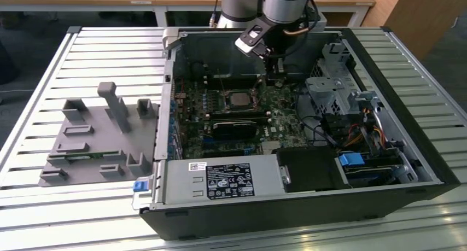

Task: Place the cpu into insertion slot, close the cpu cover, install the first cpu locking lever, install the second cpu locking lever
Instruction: 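Close the cpu cover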

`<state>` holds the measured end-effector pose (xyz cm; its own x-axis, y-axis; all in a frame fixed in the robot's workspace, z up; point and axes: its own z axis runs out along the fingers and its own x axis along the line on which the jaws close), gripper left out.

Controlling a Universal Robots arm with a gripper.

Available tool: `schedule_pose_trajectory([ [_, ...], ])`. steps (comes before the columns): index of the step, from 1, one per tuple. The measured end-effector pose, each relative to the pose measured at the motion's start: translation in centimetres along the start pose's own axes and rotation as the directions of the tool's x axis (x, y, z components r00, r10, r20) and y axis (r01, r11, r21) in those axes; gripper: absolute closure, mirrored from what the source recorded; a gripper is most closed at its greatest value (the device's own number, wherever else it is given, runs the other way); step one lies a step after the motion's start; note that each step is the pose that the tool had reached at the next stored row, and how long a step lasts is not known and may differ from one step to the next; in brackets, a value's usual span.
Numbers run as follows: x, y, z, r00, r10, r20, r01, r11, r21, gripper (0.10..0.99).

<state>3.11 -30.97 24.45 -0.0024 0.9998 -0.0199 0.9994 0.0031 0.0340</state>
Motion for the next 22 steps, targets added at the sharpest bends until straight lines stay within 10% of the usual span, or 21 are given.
schedule_pose_trajectory([
  [22,0.0,-0.61,-0.02,1.0,0.0,0.0,0.0,1.0,0.0,0.98],
])
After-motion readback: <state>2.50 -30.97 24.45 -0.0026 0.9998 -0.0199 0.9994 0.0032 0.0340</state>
